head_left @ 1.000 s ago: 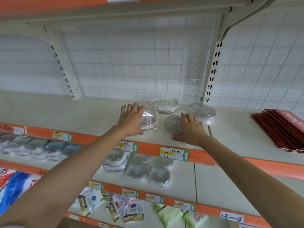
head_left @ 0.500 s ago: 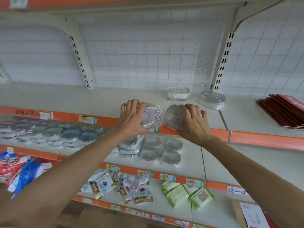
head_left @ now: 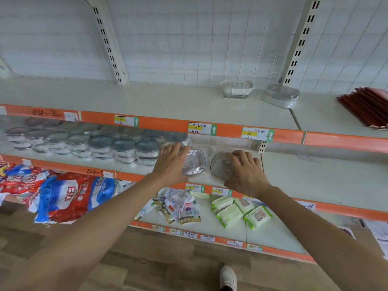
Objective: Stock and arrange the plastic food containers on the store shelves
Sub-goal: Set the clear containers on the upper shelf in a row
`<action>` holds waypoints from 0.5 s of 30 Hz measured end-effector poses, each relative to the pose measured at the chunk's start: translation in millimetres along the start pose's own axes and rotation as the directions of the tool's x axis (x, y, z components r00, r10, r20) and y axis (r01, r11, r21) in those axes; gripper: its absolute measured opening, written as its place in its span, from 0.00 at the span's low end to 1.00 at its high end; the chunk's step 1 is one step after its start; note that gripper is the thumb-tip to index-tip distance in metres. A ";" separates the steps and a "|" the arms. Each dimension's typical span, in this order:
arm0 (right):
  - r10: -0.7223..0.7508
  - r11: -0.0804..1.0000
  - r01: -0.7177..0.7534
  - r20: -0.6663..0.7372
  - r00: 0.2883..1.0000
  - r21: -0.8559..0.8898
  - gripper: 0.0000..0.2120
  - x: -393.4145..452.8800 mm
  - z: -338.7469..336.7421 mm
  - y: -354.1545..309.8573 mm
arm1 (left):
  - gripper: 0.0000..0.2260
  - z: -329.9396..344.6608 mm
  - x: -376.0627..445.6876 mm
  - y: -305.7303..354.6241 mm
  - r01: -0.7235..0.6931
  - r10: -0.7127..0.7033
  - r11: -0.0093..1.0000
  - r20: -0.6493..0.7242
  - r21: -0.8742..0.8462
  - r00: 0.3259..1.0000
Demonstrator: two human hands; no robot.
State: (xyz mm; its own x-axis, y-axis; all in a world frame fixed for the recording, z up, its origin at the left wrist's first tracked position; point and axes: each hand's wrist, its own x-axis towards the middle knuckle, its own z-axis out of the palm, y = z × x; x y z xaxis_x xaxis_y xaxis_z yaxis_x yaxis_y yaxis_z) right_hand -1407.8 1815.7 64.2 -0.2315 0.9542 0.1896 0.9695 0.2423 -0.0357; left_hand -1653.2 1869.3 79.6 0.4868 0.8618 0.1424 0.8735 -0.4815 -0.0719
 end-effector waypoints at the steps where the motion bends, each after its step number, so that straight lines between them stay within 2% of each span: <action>1: 0.011 1.000 -0.011 0.035 0.999 0.004 0.39 -3.7 9.0 0.0 | 0.42 8.5 -1.3 2.0 0.010 -0.010 1.000 0.044 -0.013 0.999; 4: 0.062 0.996 -0.069 0.131 0.990 0.049 0.38 -7.0 32.6 5.2 | 0.41 30.8 3.7 7.3 0.042 -0.038 0.999 0.149 -0.025 0.988; 8: 0.136 0.978 -0.168 0.239 0.961 0.120 0.38 -3.2 67.1 20.4 | 0.38 61.6 17.7 16.4 0.079 -0.073 0.997 0.212 -0.020 0.975; 10: 0.161 0.972 -0.199 0.255 0.954 0.129 0.38 3.8 90.4 30.1 | 0.37 81.5 31.2 19.9 0.088 -0.084 0.996 0.225 -0.010 0.971; 15: 0.282 0.938 -0.312 0.192 0.940 0.153 0.38 38.6 162.2 61.4 | 0.35 152.6 82.5 29.4 0.131 -0.124 0.991 0.149 -0.038 0.981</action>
State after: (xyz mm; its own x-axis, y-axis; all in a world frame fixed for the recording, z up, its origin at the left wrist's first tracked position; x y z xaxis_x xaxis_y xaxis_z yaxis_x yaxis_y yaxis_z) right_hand -1370.1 1895.9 -89.9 0.0402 0.9990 -0.0197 0.9692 -0.0438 -0.2423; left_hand -1586.3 1950.5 -61.5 0.3705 0.9288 0.0014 0.9287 -0.3705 -0.0146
